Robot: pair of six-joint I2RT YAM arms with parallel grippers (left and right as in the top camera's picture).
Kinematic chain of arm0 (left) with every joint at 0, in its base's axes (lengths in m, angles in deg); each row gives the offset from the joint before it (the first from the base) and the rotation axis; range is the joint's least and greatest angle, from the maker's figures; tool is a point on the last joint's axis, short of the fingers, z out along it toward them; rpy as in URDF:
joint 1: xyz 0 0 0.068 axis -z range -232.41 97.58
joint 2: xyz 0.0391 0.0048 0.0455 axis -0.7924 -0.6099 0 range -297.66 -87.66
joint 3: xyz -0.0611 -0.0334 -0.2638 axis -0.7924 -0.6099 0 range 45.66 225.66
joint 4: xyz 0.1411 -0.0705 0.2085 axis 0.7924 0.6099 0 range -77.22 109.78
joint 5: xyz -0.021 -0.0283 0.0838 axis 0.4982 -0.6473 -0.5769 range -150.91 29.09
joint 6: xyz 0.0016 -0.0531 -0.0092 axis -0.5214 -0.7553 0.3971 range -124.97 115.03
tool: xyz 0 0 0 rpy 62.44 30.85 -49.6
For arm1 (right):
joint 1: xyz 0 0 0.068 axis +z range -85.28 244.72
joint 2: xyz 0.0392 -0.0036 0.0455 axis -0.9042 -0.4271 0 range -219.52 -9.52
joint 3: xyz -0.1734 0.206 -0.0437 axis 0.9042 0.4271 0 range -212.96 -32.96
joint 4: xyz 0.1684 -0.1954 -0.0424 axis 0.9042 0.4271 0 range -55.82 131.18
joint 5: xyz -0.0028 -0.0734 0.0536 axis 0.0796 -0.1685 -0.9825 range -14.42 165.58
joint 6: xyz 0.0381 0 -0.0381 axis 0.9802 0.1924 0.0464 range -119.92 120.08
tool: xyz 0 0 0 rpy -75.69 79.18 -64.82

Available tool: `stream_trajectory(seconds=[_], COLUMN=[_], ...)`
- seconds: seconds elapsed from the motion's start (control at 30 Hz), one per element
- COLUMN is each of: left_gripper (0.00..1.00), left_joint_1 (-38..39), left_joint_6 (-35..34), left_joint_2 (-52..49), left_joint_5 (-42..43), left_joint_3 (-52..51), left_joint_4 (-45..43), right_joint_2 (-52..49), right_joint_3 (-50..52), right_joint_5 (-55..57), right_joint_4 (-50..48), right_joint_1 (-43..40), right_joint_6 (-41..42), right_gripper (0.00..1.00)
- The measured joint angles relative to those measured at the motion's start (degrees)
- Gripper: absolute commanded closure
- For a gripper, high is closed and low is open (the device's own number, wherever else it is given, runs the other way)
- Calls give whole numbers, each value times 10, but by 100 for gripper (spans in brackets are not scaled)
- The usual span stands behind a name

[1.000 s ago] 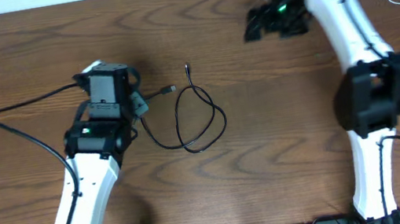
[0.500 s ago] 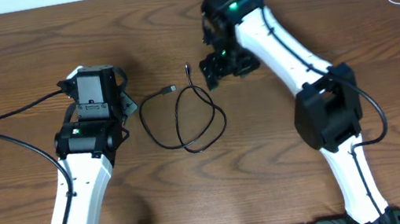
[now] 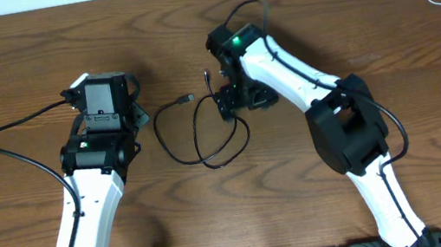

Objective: Untangle cables

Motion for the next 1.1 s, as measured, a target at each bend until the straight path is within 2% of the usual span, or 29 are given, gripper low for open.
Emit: stream_trajectory(seconds=[0.1,0.23,0.5,0.63,0.73,0.8,0.87,1.1], left_gripper=[62,62,62,62,62,61,57,56], left_joint_1=[0,0,0,0,0,0,0,0], left_joint_6=[0,0,0,0,0,0,0,-2], left_joint_2=[0,0,0,0,0,0,0,0], left_joint_5=[0,-2,-2,-2,-1,5,14,32], left_joint_3=[0,0,0,0,0,0,0,0], left_joint_4=[0,0,0,0,0,0,0,4], right_joint_2=[0,4,11,16,16,16,16,16], right_joint_3=[20,37,57,69,71,72,73,60], right_joint_5=[0,6,2,1,-3,-7,-14,-27], right_joint_4=[-15,-15,-7,-1,0,-2,-7,-37], right_joint_1=[14,21,24,35,43,45,45,20], right_joint_6=[11,25,36,37,38,38,41,5], right_gripper=[11,28,43,61,81,99,99,99])
